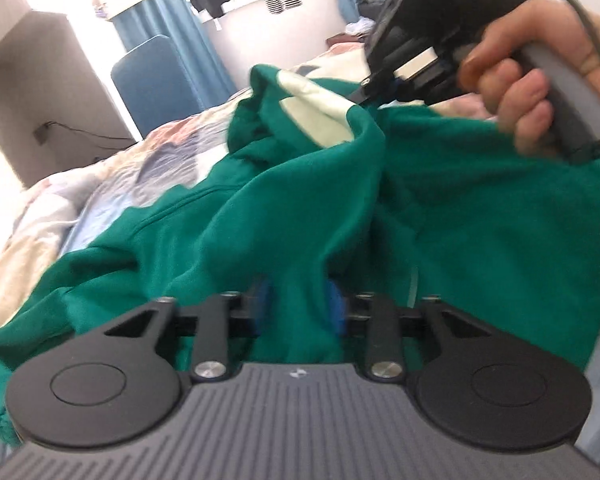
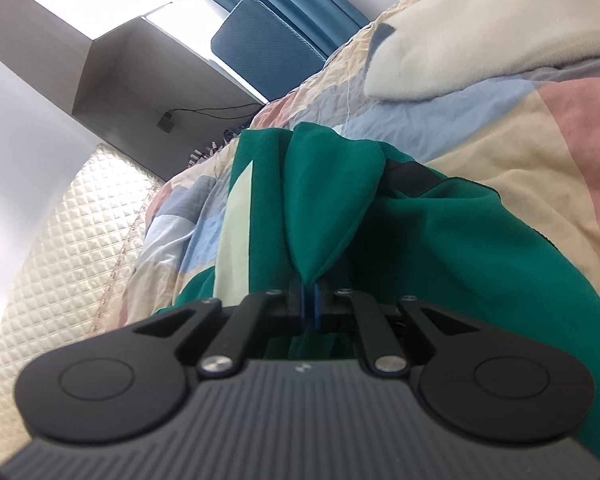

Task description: Fold large clothes

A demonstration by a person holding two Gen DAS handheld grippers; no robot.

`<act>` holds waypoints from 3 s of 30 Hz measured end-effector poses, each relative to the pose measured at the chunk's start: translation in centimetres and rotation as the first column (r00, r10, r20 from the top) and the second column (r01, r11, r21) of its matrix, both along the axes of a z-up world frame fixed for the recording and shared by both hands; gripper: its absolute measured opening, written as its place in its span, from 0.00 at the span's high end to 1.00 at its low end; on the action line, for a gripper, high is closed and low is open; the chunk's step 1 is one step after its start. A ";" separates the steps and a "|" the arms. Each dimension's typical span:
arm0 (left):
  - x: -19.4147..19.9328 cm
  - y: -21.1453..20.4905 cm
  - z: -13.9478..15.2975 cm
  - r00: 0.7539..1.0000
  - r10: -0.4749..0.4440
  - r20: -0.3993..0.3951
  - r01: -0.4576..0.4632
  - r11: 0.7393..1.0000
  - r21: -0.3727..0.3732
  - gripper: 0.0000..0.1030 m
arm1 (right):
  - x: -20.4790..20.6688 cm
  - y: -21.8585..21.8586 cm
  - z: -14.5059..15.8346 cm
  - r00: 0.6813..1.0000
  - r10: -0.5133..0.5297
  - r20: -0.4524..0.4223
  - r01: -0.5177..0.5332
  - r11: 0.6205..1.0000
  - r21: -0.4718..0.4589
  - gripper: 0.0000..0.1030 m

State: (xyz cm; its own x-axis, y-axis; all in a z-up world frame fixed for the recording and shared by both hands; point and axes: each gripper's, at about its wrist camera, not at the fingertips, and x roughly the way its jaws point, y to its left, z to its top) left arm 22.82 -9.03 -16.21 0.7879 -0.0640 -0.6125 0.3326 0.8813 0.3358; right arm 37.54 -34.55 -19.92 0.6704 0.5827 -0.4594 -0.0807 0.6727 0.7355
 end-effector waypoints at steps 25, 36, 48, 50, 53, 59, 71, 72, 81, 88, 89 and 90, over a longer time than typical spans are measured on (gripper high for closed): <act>7.4 25.8 -2.3 0.945 -0.068 -0.320 -0.326 -0.115 -0.938 0.93 | -2.6 -3.8 4.8 0.984 -0.007 0.178 -0.038 0.968 0.250 0.93; 12.0 26.5 -7.9 0.859 0.132 -0.494 -0.507 0.096 -0.856 0.92 | 1.2 3.0 -2.0 0.997 0.005 -0.083 -0.030 0.953 -0.302 0.93; 7.3 25.6 -3.4 0.910 0.209 -0.358 -0.399 0.207 -0.893 0.45 | -0.3 2.1 0.6 0.998 -0.052 0.029 0.058 0.961 -0.272 0.47; 5.1 25.6 -2.5 0.909 0.228 -0.348 -0.396 0.217 -0.892 0.42 | -1.0 1.7 1.4 0.995 -0.071 0.070 0.087 0.964 -0.250 0.43; 2.1 24.9 -1.2 0.909 0.267 -0.319 -0.389 0.273 -0.880 0.37 | -1.4 1.3 2.7 0.990 -0.066 0.122 0.089 0.976 -0.201 0.43; 0.3 22.9 -1.3 0.895 0.263 -0.362 -0.435 0.331 -0.837 0.30 | 1.2 4.6 3.4 0.988 0.023 0.152 0.008 0.979 -0.203 0.43; 2.1 22.8 -3.7 0.864 0.250 -0.437 -0.497 0.287 -0.819 0.35 | 8.6 13.1 3.5 0.987 0.160 0.033 -0.136 0.916 -0.376 0.85; 2.5 23.0 -3.9 0.858 0.255 -0.446 -0.506 0.274 -0.818 0.39 | 8.9 13.4 3.9 0.986 0.158 0.050 -0.128 0.919 -0.372 0.86; 3.5 28.5 -3.2 0.877 0.317 -0.361 -0.414 0.117 -0.903 0.94 | 13.3 17.0 6.5 0.973 0.187 0.135 -0.097 0.863 -0.496 0.87; 4.4 30.0 -4.7 0.867 0.294 -0.402 -0.450 0.117 -0.885 0.94 | 17.6 19.4 -0.2 0.982 0.184 0.030 -0.134 0.806 -0.577 0.86; 4.6 29.8 -4.7 0.872 0.291 -0.394 -0.443 0.127 -0.888 0.94 | 17.9 19.5 -1.1 0.983 0.184 0.024 -0.136 0.807 -0.574 0.86; 4.9 29.8 -4.6 0.877 0.288 -0.385 -0.435 0.133 -0.890 0.94 | 18.0 19.6 -1.8 0.983 0.182 0.020 -0.138 0.808 -0.572 0.87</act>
